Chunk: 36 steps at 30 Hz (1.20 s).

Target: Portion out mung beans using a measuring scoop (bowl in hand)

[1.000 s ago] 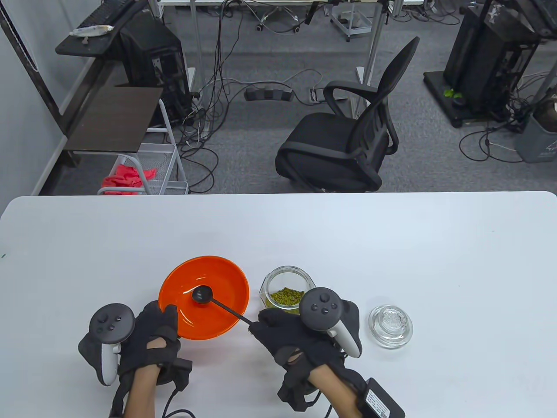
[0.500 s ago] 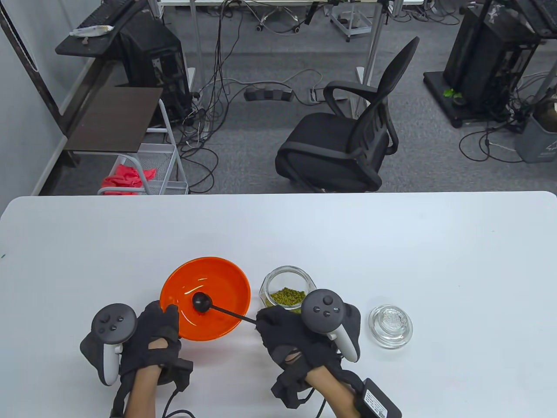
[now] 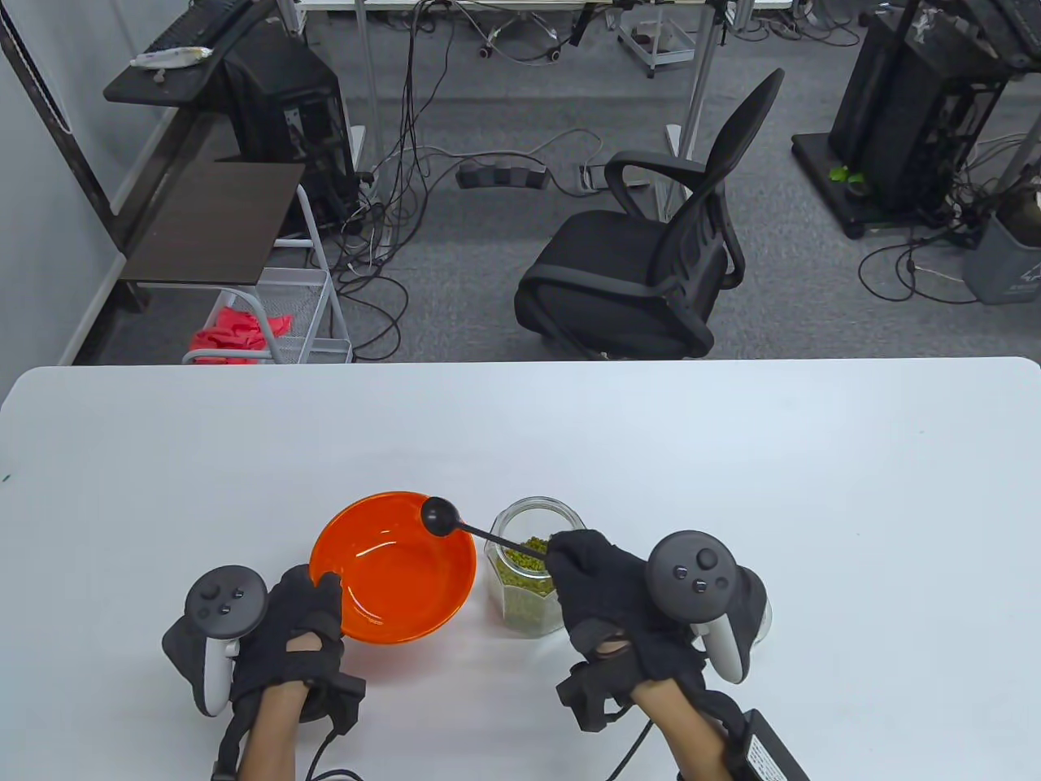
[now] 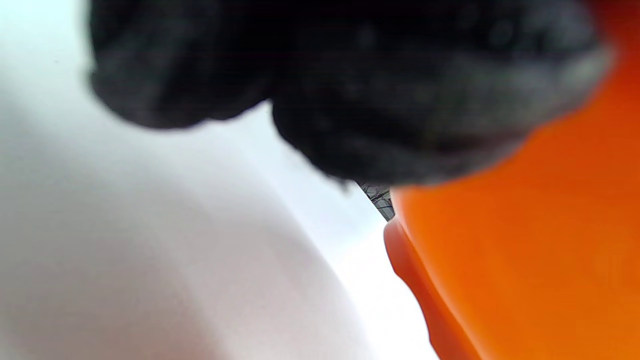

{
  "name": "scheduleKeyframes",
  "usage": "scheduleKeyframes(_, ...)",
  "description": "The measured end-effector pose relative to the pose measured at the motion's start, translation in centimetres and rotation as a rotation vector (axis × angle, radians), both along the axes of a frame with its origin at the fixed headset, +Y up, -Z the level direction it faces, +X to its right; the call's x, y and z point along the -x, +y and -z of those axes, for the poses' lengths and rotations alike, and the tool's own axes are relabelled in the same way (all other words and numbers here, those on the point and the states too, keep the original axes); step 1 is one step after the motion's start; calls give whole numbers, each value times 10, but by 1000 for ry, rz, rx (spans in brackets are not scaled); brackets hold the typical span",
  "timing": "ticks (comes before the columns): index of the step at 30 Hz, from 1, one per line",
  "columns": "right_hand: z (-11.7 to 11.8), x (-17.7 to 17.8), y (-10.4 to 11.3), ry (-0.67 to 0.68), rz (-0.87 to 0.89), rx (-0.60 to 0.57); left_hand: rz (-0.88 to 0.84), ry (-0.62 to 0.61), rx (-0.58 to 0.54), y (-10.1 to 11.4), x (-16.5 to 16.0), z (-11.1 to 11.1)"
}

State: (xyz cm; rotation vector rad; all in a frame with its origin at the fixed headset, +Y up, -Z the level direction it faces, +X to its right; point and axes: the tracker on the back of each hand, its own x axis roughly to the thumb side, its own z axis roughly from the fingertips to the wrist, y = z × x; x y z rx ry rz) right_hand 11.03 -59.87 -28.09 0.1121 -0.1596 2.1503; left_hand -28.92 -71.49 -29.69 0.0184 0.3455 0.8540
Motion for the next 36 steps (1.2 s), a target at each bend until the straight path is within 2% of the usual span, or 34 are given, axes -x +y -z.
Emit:
scheduleKeyframes(7, -1, -29, 24, -96, -35, -50, 12, -4, 29, -8, -1, 3)
scheduleKeyframes(16, -1, -40, 35, -188, -181, -101, 15, 1, 44, -12, 0, 4)
scheduleKeyframes(22, 5, -34, 28, -210, -285, -75, 10, -2, 54, -11, -1, 4)
scheduleKeyframes(36, 41, 10, -9, -151, -571, -30, 16, -22, 54, -12, -2, 6)
